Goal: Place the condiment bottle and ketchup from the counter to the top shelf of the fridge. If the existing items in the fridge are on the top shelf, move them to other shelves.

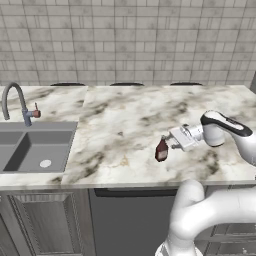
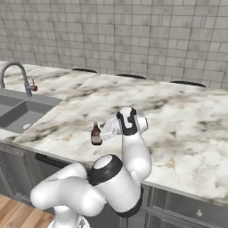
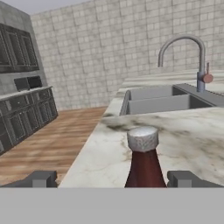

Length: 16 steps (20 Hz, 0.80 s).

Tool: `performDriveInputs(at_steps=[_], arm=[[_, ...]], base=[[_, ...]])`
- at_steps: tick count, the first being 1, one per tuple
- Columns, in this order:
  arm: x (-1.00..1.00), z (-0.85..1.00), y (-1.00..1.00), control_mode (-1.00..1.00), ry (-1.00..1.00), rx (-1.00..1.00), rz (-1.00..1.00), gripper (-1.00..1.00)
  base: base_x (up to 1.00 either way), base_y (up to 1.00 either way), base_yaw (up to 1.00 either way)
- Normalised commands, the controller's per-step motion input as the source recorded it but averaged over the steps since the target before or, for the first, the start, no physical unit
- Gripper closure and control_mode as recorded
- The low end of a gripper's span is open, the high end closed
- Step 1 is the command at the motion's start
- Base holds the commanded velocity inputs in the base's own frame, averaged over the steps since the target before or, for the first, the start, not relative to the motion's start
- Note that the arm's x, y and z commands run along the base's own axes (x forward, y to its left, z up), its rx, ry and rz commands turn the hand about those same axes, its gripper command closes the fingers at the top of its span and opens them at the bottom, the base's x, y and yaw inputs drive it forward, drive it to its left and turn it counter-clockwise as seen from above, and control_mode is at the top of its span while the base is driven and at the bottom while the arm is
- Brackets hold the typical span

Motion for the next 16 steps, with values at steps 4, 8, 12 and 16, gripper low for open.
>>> performDriveInputs(at_steps=[4,8,12,16], arm=[[0.26,-0.06,0.0,-1.0,0.0,0.0,0.0,-1.0],[0.18,-0.05,0.0,-1.0,0.0,0.0,0.0,-1.0],[0.16,-0.05,0.0,-1.0,0.0,0.0,0.0,-1.0],[0.21,-0.05,0.0,-1.0,0.0,0.0,0.0,-1.0]], base=[[0.0,0.0,0.0],[0.0,0.0,0.0],[0.0,0.0,0.0],[0.0,0.0,0.0]])
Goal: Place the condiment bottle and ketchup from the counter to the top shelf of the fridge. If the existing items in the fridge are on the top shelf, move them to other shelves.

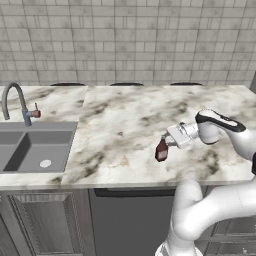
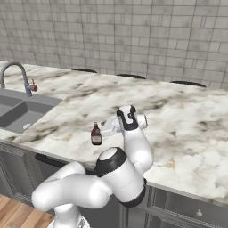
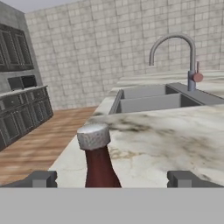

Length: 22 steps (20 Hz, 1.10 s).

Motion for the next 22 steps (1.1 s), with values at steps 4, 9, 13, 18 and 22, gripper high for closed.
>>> performDriveInputs(at_steps=[4,9,13,18,22], arm=[[0.04,-0.06,0.0,-1.0,0.0,0.0,0.0,-1.0],[-0.1,-0.01,0.01,-1.0,0.0,0.0,0.01,-1.0],[-0.01,0.0,0.04,-1.0,0.0,0.0,0.01,-1.0],[0.0,0.0,0.1,-1.0,0.0,0.0,0.0,-1.0],[0.0,0.0,0.09,-1.0,0.0,0.0,0.0,-1.0]], base=[[0.0,0.0,0.0],[0.0,0.0,0.0],[0.0,0.0,0.0],[0.0,0.0,0.0],[0.0,0.0,0.0]])
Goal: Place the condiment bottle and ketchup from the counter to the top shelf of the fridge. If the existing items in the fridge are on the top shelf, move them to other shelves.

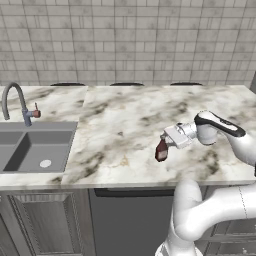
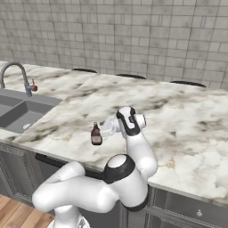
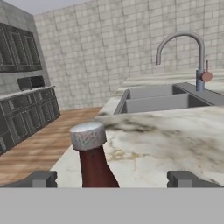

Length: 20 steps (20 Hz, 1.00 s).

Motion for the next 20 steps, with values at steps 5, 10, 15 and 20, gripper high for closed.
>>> performDriveInputs(at_steps=[5,10,15,20], arm=[[0.0,0.0,0.1,-1.0,0.0,0.0,0.0,-1.0],[0.0,0.0,0.12,-1.0,0.0,0.0,0.0,-1.0],[0.0,0.0,0.14,-1.0,0.0,0.0,0.0,-1.0],[0.0,-0.01,0.11,-1.0,0.0,0.0,0.0,-1.0]], base=[[0.0,0.0,0.0],[0.0,0.0,0.0],[0.0,0.0,0.0],[0.0,0.0,0.0]])
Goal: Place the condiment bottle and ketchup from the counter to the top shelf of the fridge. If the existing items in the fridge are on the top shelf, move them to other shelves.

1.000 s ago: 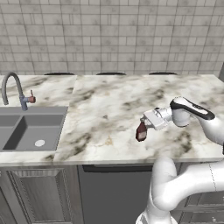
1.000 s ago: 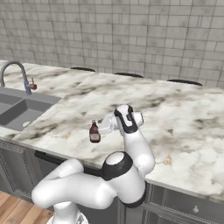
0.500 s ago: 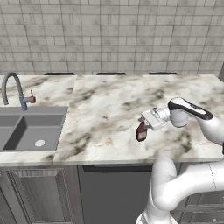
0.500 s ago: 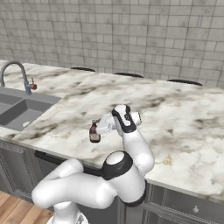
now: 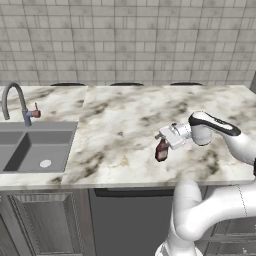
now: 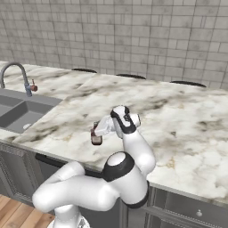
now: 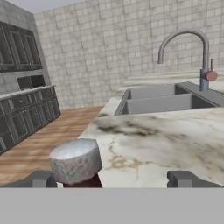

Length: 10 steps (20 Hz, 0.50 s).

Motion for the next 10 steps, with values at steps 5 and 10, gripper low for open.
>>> performDriveInputs(at_steps=[5,10], arm=[[-0.01,-0.02,0.0,-1.0,0.01,0.0,0.0,1.0],[-0.03,0.0,0.0,-1.0,0.0,0.0,0.0,1.0]], base=[[0.0,0.0,0.0],[0.0,0.0,0.0]])
